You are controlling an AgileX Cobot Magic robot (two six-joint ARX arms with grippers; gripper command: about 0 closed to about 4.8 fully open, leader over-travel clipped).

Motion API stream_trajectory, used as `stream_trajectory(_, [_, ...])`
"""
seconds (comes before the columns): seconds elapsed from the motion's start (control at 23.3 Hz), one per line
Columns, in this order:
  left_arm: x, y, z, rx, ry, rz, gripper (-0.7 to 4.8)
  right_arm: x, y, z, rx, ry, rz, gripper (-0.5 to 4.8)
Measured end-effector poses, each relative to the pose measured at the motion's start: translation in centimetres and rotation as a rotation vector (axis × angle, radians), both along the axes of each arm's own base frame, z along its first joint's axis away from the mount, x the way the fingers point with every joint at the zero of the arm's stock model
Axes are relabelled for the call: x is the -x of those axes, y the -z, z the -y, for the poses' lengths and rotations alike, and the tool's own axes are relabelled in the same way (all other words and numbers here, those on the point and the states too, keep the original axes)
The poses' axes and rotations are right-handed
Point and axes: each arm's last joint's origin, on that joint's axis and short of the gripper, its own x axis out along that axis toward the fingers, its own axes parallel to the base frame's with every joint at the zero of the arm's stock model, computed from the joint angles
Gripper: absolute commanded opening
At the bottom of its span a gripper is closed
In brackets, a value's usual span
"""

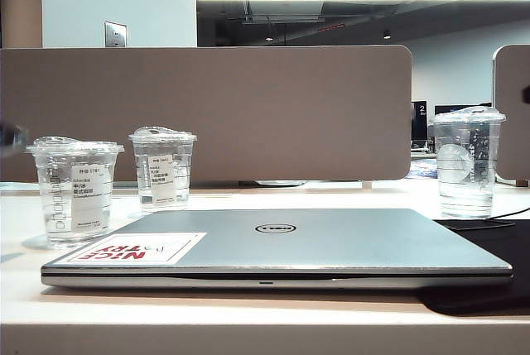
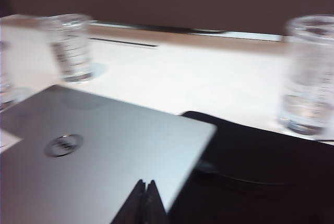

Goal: Pick up the coffee cup on the middle and place it on the left side of the laptop.

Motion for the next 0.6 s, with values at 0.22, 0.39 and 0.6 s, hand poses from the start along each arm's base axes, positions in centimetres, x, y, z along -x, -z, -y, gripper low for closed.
stream_trajectory(0.22, [1.2,-3.6,0.1,0.062,0.032,0.210,-0.06,-0.3,-0.1,1.1,-0.004,0.116,0.012,-0.05])
stream_trajectory(0.39, [3.1,-6.4,0.0,0.072,-0.002,0.391,-0.06,-0.2,-0.4,1.9,-0.016,0.188,0.052,-0.05])
stream_trajectory(0.6, [4.9,-7.2,-0.1,0.077,-0.039,0.402,-0.06,-0.2,-0.5,2.6,-0.018,0.255,0.066,-0.05])
